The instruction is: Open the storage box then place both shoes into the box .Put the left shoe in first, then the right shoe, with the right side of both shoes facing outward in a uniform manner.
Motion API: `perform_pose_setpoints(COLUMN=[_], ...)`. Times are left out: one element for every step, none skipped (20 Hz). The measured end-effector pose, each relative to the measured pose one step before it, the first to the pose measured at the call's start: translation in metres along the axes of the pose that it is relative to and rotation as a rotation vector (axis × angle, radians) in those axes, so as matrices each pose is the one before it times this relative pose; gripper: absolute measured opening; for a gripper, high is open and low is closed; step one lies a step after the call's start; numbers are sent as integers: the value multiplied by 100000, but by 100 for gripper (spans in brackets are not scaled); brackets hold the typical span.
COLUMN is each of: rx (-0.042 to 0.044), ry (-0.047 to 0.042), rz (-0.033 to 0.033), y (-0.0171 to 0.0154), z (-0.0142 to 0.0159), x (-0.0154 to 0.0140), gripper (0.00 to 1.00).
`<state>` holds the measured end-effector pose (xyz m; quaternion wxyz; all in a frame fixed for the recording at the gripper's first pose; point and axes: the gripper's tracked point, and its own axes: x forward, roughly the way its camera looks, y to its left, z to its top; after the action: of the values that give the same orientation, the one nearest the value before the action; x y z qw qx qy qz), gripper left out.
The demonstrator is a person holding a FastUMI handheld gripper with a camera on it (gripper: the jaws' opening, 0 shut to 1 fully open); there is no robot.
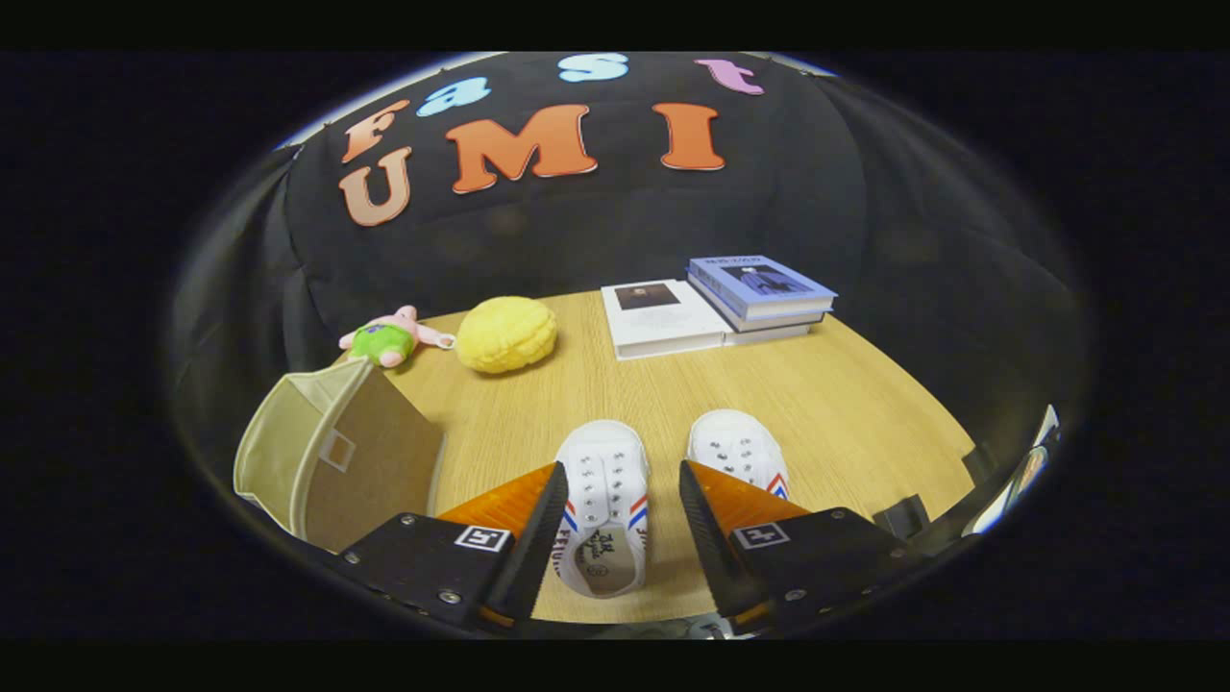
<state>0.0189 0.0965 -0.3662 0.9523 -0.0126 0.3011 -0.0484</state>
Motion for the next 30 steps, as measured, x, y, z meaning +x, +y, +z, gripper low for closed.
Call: perform_pose_setpoints(rx=[-29, -94, 72, 50, -226, -82, 469, 772, 969, 887, 77, -439, -323, -497, -741, 680, 1096, 3421, 1646, 2007, 3735, 2115, 1045, -508, -1357, -1173, -638, -357, -537, -662], ry=[1863, 1974, 1907, 2059, 2044, 1576, 1459, 1184, 1112, 938, 1351, 925, 1686, 1875, 1349, -820, 293, 550, 875, 703, -371, -360, -1079, -1264, -651, -380, 248, -916, -1358, -1773], rz=[-205, -184, -208, -82, 66, -354, -227, -180, 493, 1062, 391, 975, 709, 700, -408, 912, 76, 2867, 3022, 1020, -140, -127, -371, 345, 1428, 531, -60, 878, 1206, 1227], y=[-192, -145, -261, -197, -364, -256, -131, -103, 52, 230, 67, 216, 295, 258, -69, 82, -78, 209, 518, -15, -169, 91, 99, 415, 687, 418, 256, 456, 610, 577], z=[-901, -1067, -887, -818, -695, -684, -369, -356, -268, -182, -263, -223, -356, -447, -382, 209, -171, -155, 67, 134, -56, 60, 51, 272, 106, 348, 289, 556, 667, 789], x=[483, 355, 533, 475, -147, 237, 78, 314, 220, 312, 304, 273, 331, 300, 360, -181, 265, 77, -87, -148, 90, -12, -311, -329, -299, -395, -419, -534, -607, -701], gripper=[66, 61, 57, 51, 49, 45, 42, 40, 39, 39, 39, 39, 39, 39, 39, 38, 32, 27, 21, 16, 9, 2, 1, 0, 0, 0, 0, 0, 0, 0])
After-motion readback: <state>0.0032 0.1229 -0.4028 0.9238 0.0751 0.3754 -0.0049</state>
